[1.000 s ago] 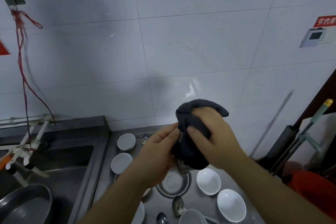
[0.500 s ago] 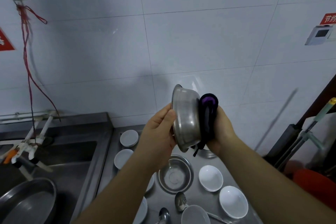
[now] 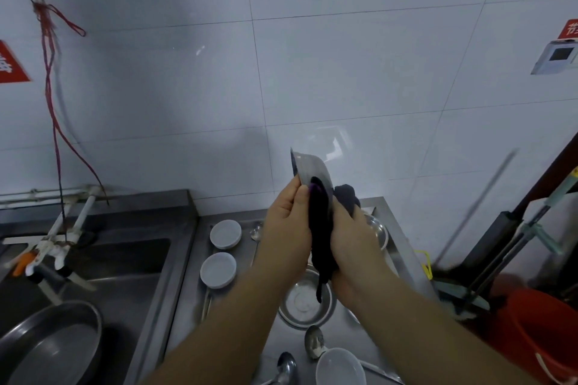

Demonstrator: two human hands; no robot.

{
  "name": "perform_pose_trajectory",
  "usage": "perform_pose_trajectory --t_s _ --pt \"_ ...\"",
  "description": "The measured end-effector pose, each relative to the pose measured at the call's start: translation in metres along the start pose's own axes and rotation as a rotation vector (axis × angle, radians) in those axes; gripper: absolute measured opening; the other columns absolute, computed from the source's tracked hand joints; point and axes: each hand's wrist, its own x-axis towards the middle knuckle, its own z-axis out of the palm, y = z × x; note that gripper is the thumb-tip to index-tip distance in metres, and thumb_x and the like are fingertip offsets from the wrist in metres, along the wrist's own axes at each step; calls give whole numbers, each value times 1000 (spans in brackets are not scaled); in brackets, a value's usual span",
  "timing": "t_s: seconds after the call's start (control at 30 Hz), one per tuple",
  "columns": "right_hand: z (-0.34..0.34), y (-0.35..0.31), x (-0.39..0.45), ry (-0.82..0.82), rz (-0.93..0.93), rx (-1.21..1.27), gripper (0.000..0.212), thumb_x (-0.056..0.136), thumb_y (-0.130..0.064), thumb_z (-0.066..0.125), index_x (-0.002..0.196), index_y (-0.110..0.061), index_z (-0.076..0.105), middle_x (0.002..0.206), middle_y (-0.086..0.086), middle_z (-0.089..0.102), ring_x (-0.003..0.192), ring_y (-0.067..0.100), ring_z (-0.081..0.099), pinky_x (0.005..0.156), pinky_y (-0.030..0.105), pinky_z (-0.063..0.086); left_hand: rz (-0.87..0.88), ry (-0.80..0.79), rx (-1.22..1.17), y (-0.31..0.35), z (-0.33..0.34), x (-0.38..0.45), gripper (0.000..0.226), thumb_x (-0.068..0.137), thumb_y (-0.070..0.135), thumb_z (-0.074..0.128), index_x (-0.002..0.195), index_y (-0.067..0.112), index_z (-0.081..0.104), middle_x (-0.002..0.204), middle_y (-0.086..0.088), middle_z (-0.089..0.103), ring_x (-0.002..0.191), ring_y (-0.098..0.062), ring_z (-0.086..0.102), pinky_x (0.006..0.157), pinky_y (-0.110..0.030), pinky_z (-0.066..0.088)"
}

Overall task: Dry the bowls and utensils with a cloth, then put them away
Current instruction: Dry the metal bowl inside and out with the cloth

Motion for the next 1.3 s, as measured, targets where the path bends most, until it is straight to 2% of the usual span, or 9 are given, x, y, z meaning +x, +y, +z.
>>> perform_pose_trajectory --t_s 0.23,0.33,0.53,0.7,0.8,0.9,1.03,1.2,1.3 --pt "-14 -22 24 110 -69 -156 39 80 -56 66 108 -31 77 104 8 80 92 26 80 80 44 65 -86 -122 98 -21 -6 -24 37 114 15 43 128 29 74 100 4 82 88 -5 77 75 -21 61" --pt "-21 -29 36 88 86 -48 37 92 -47 66 74 -20 85 84 11 80 72 26 79 61 35 63 100 -192 374 -29 -14 -35 37 113 17 46 138 31 69 113 13 78 104 1 71 89 -15 54" --pt "-29 -26 32 -40 129 -45 49 88 -68 70 87 -21 87 98 14 81 81 29 80 60 36 62 198 -412 792 -26 -36 -36 26 111 33 44 130 35 62 91 5 72 79 -11 65 83 -44 58" --pt "-36 -18 28 -97 184 -89 50 84 -62 77 105 -17 85 117 16 79 105 32 77 85 44 63 265 -574 967 -20 -63 -28 26 112 27 46 135 31 59 87 7 68 72 -10 57 72 -32 50" --pt "-40 -10 26 -81 213 -124 55 70 -42 90 109 -5 78 98 20 73 87 35 71 84 45 61 308 -652 1082 -19 -79 -27 39 112 29 44 150 37 50 94 6 71 78 -13 60 74 -29 49" --pt "-42 4 26 16 216 -114 34 56 -32 88 77 -12 69 70 11 58 64 26 51 66 35 46 358 -716 1230 -28 -88 -27 47 113 35 39 159 42 35 117 4 74 95 -20 68 78 -33 51" --pt "-45 30 25 148 189 -24 22 73 -21 80 54 -18 69 59 8 57 47 22 55 51 29 51 521 -657 1295 -46 -97 -27 47 109 39 40 156 43 35 117 5 75 96 -22 69 73 -33 47" --pt "-45 54 20 158 286 41 42 68 -33 79 101 -10 70 106 20 45 91 36 40 83 43 35 620 -346 1125 -53 -113 -24 41 104 43 46 139 29 62 123 7 74 117 -15 65 103 -38 48" --pt "-48 62 17 188 329 38 39 77 -35 76 105 -8 71 112 18 41 103 33 35 91 44 31 465 -9 966 -56 -125 -9 38 105 38 47 140 28 58 135 14 58 127 -6 48 112 -31 34"
